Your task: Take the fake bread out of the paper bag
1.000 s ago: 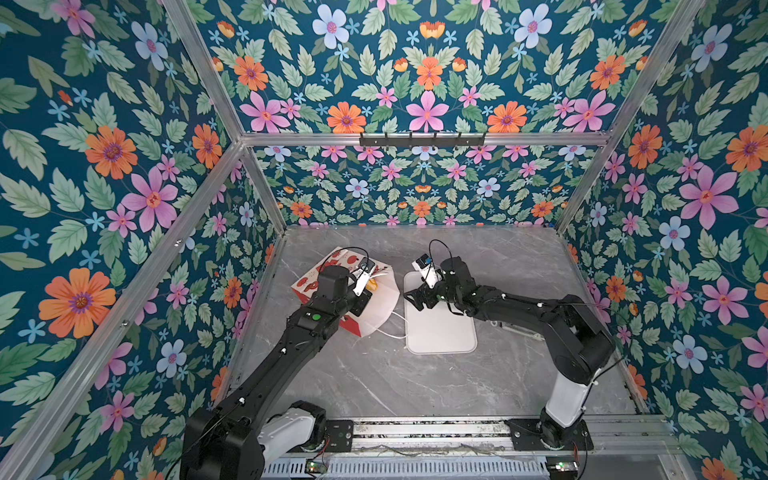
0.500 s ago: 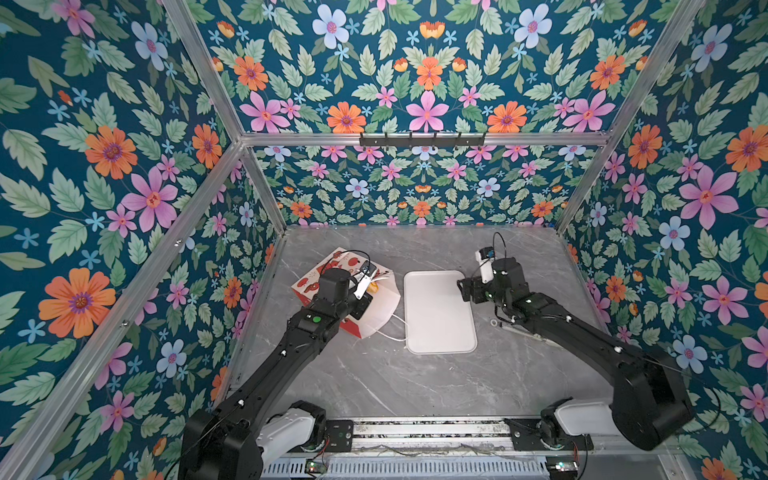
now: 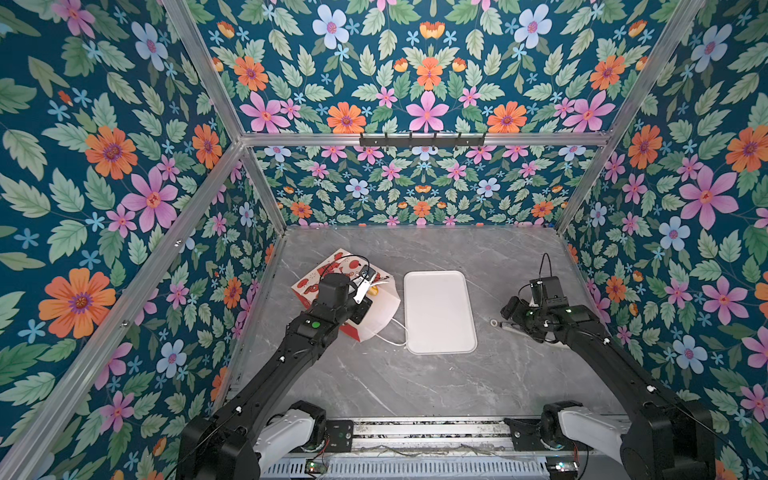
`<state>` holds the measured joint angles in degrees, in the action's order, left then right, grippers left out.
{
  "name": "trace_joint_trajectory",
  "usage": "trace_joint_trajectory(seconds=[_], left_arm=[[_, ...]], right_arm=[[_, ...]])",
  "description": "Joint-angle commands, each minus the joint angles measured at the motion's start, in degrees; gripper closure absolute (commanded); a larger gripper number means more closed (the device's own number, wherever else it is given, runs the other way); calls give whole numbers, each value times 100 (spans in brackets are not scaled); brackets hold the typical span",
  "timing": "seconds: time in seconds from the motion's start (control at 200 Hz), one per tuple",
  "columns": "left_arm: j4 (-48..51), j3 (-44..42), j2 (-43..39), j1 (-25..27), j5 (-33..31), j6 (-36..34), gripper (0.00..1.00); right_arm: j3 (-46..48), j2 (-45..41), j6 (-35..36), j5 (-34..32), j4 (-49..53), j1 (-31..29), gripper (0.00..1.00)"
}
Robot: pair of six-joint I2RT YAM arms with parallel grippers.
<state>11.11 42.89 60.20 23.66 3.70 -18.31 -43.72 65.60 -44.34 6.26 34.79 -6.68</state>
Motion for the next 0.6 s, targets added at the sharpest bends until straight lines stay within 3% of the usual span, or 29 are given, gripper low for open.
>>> trace_joint_trajectory(seconds=[0.0,0.07,0.285,0.595], left_arm=[[-163,-21,-69,-2,-54,74,100],[-180,-40,-96,-1,-45,83,100],[-241,-55,-65,3,16,108,100],[-201,-63,-53,-2,-2,108,100]], right_arm=[[91,30,-925,375,222,146,19],[25,63,-726,280,183,162,20],[-348,585,380,-833,222,158,22],[-395,1543,144,-783,-494,164,24]])
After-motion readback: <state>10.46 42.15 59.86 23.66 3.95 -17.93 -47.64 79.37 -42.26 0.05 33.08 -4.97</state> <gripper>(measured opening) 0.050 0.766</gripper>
